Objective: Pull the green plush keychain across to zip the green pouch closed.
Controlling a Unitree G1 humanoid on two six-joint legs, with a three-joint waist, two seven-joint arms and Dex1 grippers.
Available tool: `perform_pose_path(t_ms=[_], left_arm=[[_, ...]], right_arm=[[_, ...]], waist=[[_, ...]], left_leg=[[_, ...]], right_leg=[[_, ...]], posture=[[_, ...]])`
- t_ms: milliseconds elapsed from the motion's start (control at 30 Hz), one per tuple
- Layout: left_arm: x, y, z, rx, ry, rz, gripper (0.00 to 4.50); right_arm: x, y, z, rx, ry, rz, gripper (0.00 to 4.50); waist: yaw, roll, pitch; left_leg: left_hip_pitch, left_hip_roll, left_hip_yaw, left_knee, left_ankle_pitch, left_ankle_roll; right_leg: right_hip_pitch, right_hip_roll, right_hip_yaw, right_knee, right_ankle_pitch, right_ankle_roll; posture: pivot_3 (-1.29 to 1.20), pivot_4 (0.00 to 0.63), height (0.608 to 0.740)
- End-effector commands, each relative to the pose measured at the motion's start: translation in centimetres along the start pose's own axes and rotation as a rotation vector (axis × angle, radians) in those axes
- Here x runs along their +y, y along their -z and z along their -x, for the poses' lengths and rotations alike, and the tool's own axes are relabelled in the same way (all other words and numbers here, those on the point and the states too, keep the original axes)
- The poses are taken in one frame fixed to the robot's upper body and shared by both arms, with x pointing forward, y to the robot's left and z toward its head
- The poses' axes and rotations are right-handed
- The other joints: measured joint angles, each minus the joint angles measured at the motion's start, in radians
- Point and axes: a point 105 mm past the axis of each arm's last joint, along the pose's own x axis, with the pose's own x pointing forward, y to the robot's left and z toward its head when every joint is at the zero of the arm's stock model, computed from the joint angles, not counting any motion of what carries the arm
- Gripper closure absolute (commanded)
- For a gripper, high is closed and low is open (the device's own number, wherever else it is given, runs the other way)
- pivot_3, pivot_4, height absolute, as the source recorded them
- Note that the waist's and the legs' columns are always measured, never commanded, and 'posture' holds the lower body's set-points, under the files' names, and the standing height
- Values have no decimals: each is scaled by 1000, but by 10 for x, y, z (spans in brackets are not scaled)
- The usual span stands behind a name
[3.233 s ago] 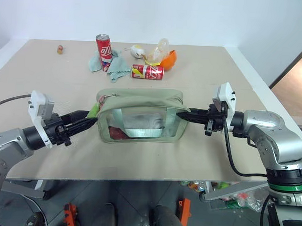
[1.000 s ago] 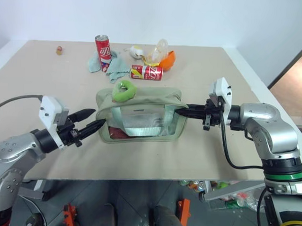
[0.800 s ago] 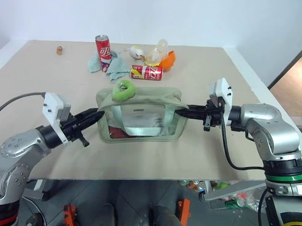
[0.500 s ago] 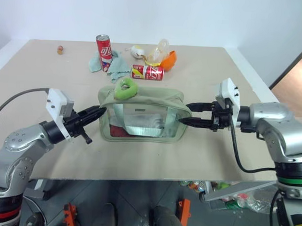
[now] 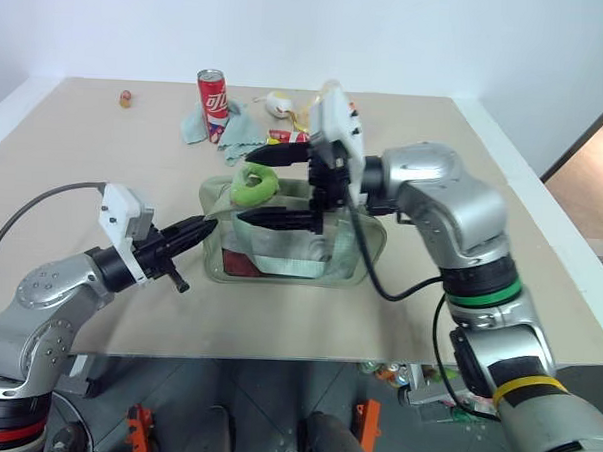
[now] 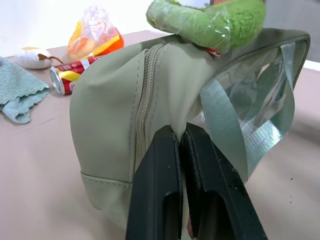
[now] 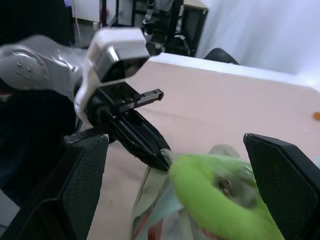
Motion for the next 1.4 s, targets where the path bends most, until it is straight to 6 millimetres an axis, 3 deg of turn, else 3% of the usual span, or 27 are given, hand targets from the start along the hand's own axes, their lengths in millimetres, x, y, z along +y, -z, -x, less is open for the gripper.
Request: perform_pose_path(t_ms=[33, 133, 367, 500, 733, 933, 1133, 1400], left_arm=[[-11, -1, -5, 1, 33, -7, 4500], [-12, -1, -4, 0, 28, -5, 4500], [-11, 0, -3, 8, 19, -2, 4500], [-8, 0, -4, 8, 15, -2, 4500], [-5, 0, -4, 6, 13, -6, 4500], [5, -4, -3, -25, -61, -12, 4500], [8, -6, -6, -47, -108, -41, 4500], [20, -11, -8, -78, -194, -97, 4500]], right_arm=[[-6, -4, -4, -14, 14, 58, 17], [-7, -1, -4, -18, 15, 44, 802], [-6, 13, 0, 21, 19, 50, 3298], [-6, 15, 1, 25, 24, 58, 4460], [-6, 10, 6, 7, 34, 85, 4460], [-22, -34, 33, -119, 134, 153, 4460], [-43, -43, 87, -46, 300, 235, 4460], [-68, -6, 176, 200, 576, 221, 4460]], waist=[[1, 0, 0], [1, 0, 0], [2, 0, 0], [2, 0, 0], [2, 0, 0], [2, 0, 0], [6, 1, 0], [7, 1, 1]], left_leg=[[0, 0, 0, 0, 0, 0], [0, 0, 0, 0, 0, 0], [1, 0, 0, 0, 0, 0], [1, 0, -1, 0, 0, 0], [1, 0, 0, 0, 0, 0], [0, 0, -1, 0, 0, 0], [0, 0, 0, 0, 0, 0], [0, 0, 1, -1, 0, 0]], right_leg=[[0, 0, 0, 0, 0, 0], [0, 0, 0, 0, 0, 0], [0, 0, 0, 0, 0, 0], [0, 0, 0, 0, 0, 0], [0, 0, 0, 0, 0, 0], [0, 0, 0, 0, 0, 0], [0, 0, 0, 0, 0, 0], [-1, 0, 1, -1, -1, 0]], posture=[[0, 150, 740], [0, 150, 740], [0, 150, 740], [0, 150, 740], [0, 150, 740], [0, 150, 740], [0, 150, 740], [0, 150, 740]])
